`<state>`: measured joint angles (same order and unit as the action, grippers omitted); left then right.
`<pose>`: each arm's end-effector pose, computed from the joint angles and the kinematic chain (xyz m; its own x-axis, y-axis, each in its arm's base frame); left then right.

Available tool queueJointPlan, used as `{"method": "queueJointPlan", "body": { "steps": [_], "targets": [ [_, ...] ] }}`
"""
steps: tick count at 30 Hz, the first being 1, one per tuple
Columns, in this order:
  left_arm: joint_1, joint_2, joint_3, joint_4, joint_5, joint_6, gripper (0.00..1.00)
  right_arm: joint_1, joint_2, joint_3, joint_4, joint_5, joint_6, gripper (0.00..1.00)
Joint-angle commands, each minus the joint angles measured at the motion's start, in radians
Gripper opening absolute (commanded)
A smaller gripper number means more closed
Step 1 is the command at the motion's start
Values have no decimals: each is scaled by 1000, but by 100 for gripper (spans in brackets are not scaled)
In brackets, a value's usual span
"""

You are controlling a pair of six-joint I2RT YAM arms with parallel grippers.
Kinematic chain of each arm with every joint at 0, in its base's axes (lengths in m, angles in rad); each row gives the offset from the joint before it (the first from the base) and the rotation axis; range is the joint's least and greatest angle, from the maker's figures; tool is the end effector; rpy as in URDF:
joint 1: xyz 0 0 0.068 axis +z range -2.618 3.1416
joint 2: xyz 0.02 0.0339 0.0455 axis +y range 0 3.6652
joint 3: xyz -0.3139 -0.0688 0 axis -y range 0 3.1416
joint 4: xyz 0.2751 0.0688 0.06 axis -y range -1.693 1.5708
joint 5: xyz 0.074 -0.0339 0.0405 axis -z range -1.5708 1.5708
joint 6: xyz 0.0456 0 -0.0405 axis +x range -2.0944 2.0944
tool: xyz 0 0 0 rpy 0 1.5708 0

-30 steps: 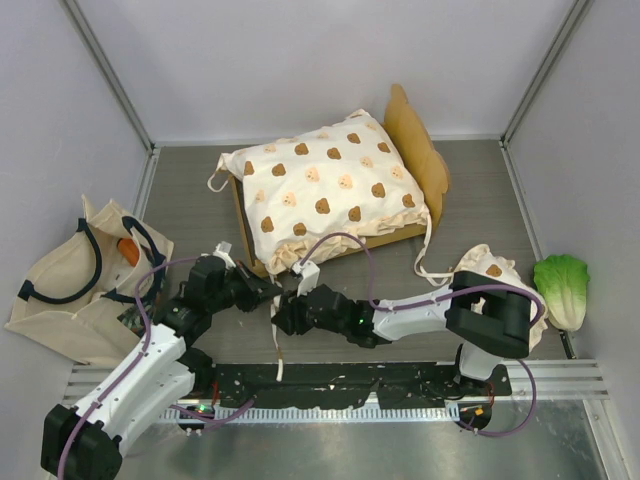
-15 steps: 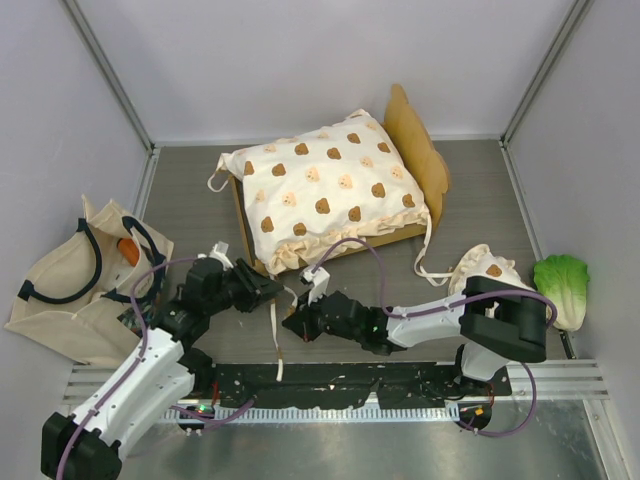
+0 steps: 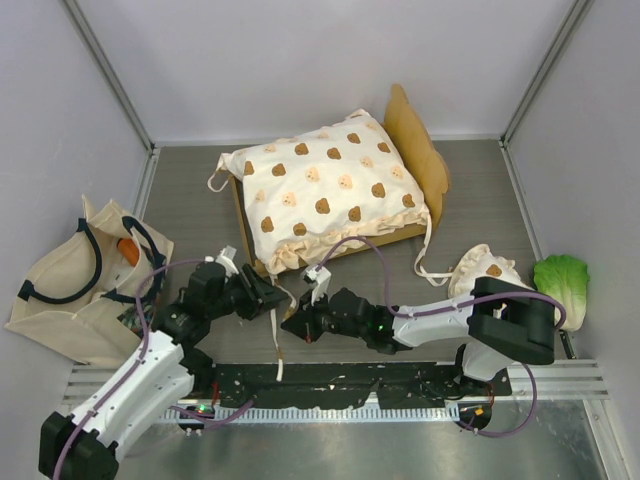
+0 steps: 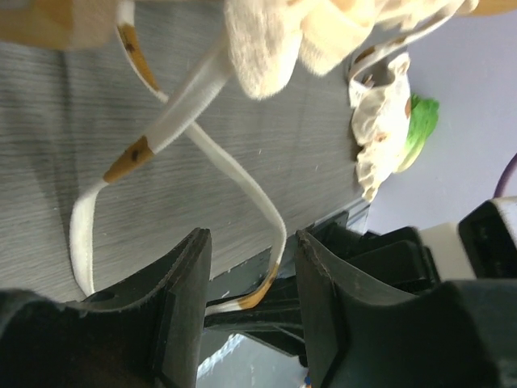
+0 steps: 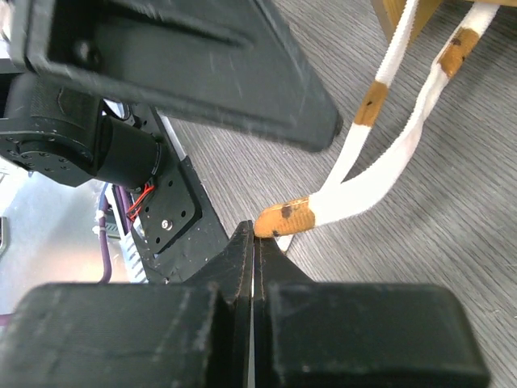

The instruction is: Set up the pet bed

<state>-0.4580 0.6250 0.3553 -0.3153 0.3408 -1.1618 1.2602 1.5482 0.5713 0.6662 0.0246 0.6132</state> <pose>0.1225 -0.0774 0.2171 -0.8087 -0.5655 -0.1622 -0.1893 0.5112 -0.8383 0.1021 0.3143 0.1963 -0.6201 -0.0494 -0.7830 -0.7188 0.4356 0.5418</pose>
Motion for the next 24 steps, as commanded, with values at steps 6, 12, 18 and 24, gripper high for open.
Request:
{"method": "queueJointPlan", "body": {
  "steps": [6, 12, 18, 24],
  "targets": [
    [-119, 88, 27, 56, 0, 56, 49, -12, -57, -25, 87, -12, 16, 1],
    [-122, 104, 10, 123, 36, 51, 49, -16, -53, -28, 92, -46, 23, 1],
    [-122, 55, -18, 150, 50, 28, 54, -18, -57, -40, 101, -45, 34, 1],
    [-123, 90, -24, 179, 148, 53, 48, -25, -77, -57, 102, -37, 45, 1]
  ]
}}
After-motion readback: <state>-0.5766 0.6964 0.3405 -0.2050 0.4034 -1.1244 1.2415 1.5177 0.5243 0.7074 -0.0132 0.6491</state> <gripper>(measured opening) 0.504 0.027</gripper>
